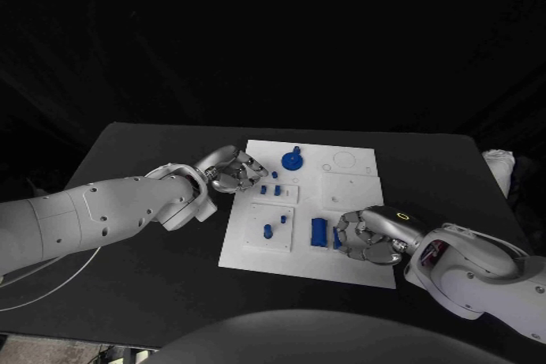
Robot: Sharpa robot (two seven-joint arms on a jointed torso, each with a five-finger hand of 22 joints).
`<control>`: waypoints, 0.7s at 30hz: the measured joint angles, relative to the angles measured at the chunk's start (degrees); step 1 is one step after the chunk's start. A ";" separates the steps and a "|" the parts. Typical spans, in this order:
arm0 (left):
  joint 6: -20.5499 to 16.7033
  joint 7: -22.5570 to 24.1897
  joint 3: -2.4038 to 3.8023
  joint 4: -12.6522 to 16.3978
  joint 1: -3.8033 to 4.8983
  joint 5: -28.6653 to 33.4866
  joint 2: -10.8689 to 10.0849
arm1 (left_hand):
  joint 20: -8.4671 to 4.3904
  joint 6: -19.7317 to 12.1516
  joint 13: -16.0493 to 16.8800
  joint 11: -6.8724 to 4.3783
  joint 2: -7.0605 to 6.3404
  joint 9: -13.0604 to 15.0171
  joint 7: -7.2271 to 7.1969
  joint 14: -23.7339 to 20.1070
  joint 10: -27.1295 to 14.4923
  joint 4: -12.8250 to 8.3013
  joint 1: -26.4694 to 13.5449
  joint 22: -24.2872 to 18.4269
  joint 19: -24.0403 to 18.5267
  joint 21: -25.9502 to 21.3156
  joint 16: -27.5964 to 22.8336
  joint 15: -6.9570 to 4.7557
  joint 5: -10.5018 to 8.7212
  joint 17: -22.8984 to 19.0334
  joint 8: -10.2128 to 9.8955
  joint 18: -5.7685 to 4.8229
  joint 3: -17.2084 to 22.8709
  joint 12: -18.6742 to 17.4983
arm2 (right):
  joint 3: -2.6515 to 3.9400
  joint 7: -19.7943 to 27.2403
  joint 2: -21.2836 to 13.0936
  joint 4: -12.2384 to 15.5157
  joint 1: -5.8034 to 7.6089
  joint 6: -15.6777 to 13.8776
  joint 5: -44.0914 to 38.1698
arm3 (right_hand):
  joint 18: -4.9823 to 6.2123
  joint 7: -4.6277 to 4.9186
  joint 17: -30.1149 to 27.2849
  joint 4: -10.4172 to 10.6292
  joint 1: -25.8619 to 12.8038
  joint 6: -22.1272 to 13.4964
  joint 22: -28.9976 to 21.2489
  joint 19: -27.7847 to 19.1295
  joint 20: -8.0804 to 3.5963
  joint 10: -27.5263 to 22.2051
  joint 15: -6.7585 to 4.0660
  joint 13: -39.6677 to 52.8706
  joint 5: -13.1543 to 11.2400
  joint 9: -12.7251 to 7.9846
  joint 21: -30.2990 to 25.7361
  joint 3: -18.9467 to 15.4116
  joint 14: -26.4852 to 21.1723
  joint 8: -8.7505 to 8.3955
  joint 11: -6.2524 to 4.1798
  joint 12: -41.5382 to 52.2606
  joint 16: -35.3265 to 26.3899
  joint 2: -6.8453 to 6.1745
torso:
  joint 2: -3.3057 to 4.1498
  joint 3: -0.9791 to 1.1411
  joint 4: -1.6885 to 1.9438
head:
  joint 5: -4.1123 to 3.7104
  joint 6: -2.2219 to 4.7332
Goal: Assemble the parts on the task board
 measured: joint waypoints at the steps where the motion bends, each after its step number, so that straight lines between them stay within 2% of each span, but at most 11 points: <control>1: 0.00 0.00 0.00 0.00 0.00 0.00 0.00 | 0.00 0.00 0.00 0.00 0.00 0.00 0.00 0.00 0.00 0.00 0.00 0.00 0.00 0.00 0.00 0.00 0.00 0.00 0.00 0.00 0.00 0.00 | 0.00 -0.02 0.11 -0.12 -0.02 0.03 -0.07 | 0.00 0.00 0.00 0.02 0.18 0.00 0.00 0.00 0.00 0.00 0.00 0.00 0.00 0.07 -0.10 0.02 0.00 0.25 0.00 0.00 0.00 -0.18 | 0.00 0.00 0.00 | -0.01 0.00; 4: 0.01 0.00 0.00 0.00 0.00 0.00 0.01 | 0.00 0.00 0.00 0.00 0.00 0.00 0.00 0.00 0.00 0.00 0.00 0.00 0.00 0.00 0.00 0.00 0.00 0.00 0.00 0.00 0.00 0.00 | 0.01 -0.19 0.43 -0.54 -0.08 0.21 -0.23 | 0.00 -0.21 0.00 0.24 0.38 -0.21 0.00 0.00 0.00 0.00 0.00 0.00 0.84 0.48 -0.35 0.24 0.00 1.36 0.00 0.00 0.00 -0.38 | 0.00 0.00 0.02 | -0.02 0.00; 6: 0.01 0.00 0.00 0.00 0.00 0.00 0.01 | 0.00 0.00 0.00 0.00 0.00 0.00 0.00 0.00 0.00 0.00 0.00 0.00 0.00 0.00 0.00 0.00 0.00 0.00 0.00 0.00 0.00 0.00 | 0.01 -0.32 0.60 -0.79 -0.09 0.36 -0.31 | 0.00 -0.29 0.00 0.56 0.82 -0.29 0.00 0.00 0.00 0.00 0.00 0.00 2.18 0.69 -0.35 0.56 0.00 2.04 0.00 0.00 0.00 -0.77 | 0.00 0.00 0.04 | -0.01 0.00; 8: 0.01 0.00 0.00 0.00 0.00 0.00 0.01 | 0.00 0.00 0.00 0.00 0.00 -0.01 0.00 0.00 0.00 0.00 0.00 0.00 0.00 0.00 0.00 0.00 0.00 0.00 0.00 0.00 0.00 0.00 | 0.01 -0.42 0.72 -0.98 -0.11 0.46 -0.37 | 0.00 -0.41 -0.01 0.78 1.44 -0.42 0.00 0.00 0.00 0.00 0.00 0.00 3.83 0.83 -0.36 0.78 0.00 2.58 0.00 0.00 0.00 -0.37 | 0.00 0.00 0.04 | 0.03 0.00; 13: 0.01 0.00 0.00 0.00 -0.01 0.00 0.00 | 0.00 0.00 0.00 0.00 0.00 -0.01 0.00 0.00 0.00 0.00 0.00 0.00 0.00 0.00 0.00 0.00 0.00 0.00 0.00 0.00 0.00 0.00 | 0.01 -0.72 0.96 -1.30 -0.14 0.49 -0.45 | 0.00 -0.61 -0.01 1.64 1.67 -0.61 0.00 0.00 0.00 0.00 0.00 0.00 7.87 1.07 -0.56 1.88 0.00 4.00 0.00 0.00 0.00 -0.60 | 0.00 0.00 0.04 | 0.13 0.00; 21: 0.03 -0.02 0.00 0.01 -0.01 0.00 -0.05 | 0.00 0.00 0.00 0.00 0.00 -0.01 0.00 0.00 0.00 0.00 0.00 0.00 0.00 0.00 0.00 0.00 0.00 0.00 0.00 0.00 0.00 0.00 | 0.02 -1.15 1.12 -1.61 -0.16 0.48 -0.34 | 0.00 -0.62 -0.01 1.75 1.89 -0.62 0.04 0.00 0.00 0.00 0.00 0.00 8.76 1.06 -0.83 2.57 0.00 4.23 0.00 0.00 0.00 -0.38 | 0.02 0.00 0.03 | 0.18 0.00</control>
